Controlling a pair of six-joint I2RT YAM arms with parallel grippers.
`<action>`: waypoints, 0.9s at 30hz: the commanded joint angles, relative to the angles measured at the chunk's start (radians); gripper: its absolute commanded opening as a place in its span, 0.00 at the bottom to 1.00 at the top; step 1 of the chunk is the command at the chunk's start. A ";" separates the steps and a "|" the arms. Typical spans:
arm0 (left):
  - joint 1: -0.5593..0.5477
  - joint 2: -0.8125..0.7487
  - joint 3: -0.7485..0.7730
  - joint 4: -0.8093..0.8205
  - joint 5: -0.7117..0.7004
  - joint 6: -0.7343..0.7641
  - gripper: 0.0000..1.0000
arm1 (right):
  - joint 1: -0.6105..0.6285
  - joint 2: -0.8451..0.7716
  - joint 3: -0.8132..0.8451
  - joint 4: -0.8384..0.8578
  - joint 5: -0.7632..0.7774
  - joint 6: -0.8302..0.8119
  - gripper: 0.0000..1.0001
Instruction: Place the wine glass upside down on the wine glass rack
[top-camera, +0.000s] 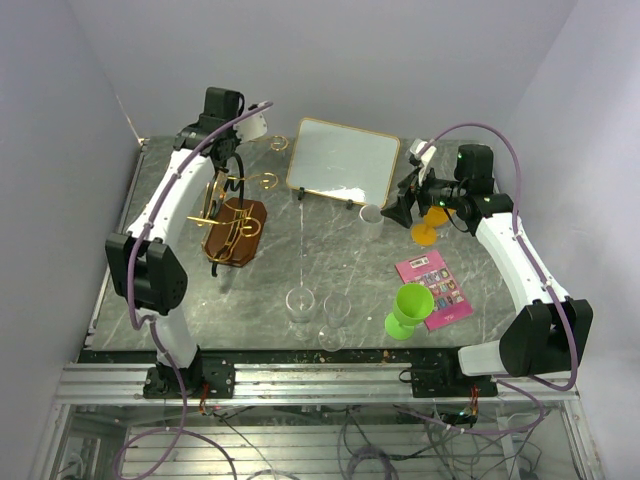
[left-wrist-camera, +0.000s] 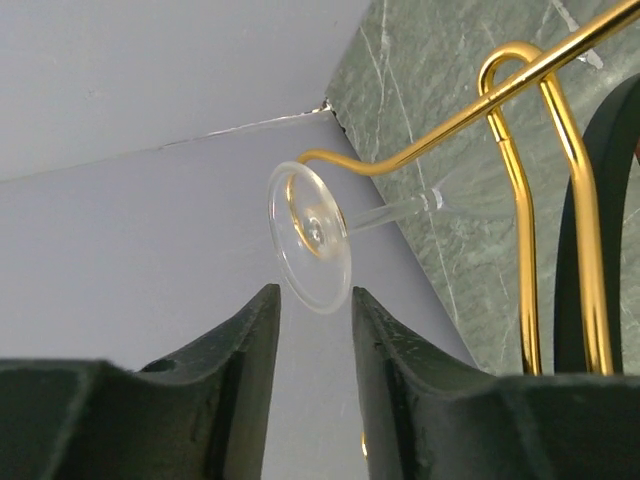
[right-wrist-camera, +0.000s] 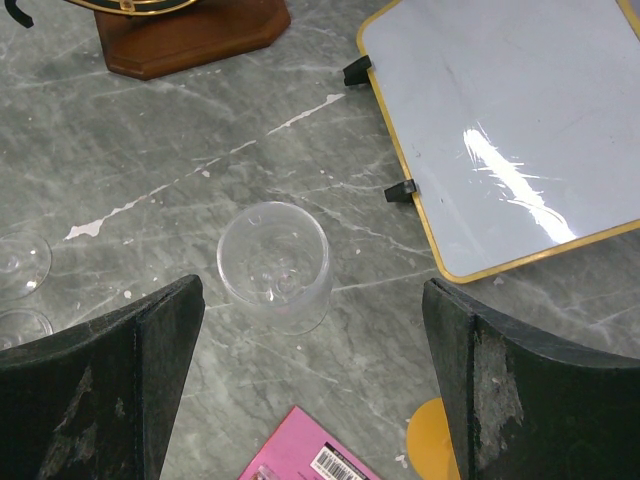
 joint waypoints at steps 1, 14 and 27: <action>-0.008 -0.046 0.020 -0.032 0.025 -0.022 0.48 | -0.006 -0.008 -0.015 0.024 0.002 0.002 0.91; -0.011 -0.146 0.066 0.035 0.067 -0.149 0.69 | -0.006 -0.016 -0.012 0.041 0.058 0.026 0.90; -0.015 -0.250 0.108 0.068 0.182 -0.455 0.92 | 0.105 0.068 0.094 -0.033 0.380 0.065 0.72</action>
